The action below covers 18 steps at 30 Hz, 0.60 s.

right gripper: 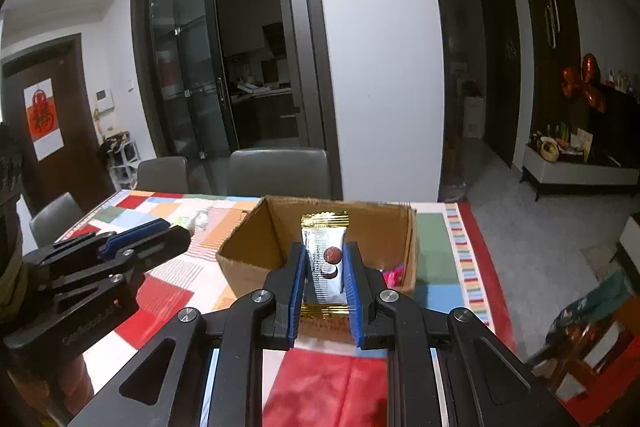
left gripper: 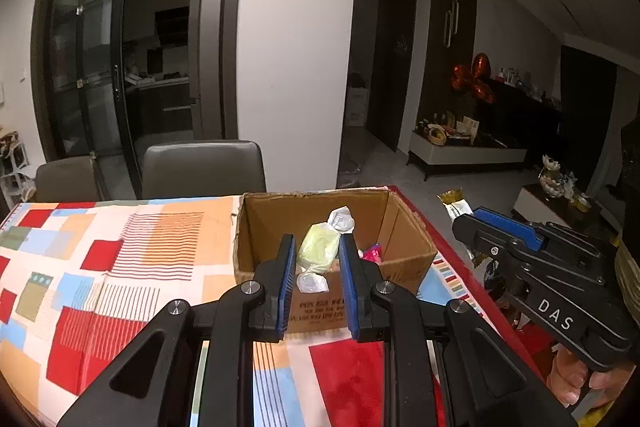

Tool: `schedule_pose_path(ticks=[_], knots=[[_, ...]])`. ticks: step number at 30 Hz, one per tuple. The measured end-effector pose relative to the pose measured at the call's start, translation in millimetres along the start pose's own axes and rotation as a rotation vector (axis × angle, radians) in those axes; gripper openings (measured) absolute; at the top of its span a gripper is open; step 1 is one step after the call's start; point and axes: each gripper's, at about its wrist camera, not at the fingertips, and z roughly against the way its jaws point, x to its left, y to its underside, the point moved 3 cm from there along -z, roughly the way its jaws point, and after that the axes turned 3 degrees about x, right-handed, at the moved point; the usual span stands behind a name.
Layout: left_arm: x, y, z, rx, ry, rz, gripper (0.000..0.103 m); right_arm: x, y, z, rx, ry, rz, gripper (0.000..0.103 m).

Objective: Organize snacks
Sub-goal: 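Carry both candies over the box and open both grippers to drop them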

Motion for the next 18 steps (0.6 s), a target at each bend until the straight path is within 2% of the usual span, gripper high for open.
schedule_pose_path(ticks=[7, 18], knots=[[2, -24, -23, 0.048, -0.001, -0.037, 0.022, -6, -24, -22, 0.049, 0.006, 0.004, 0.021], [11, -43, -67, 0.147, -0.001, -0.006, 0.022, -14, -51, -64, 0.177, -0.007, 0.005, 0.021]])
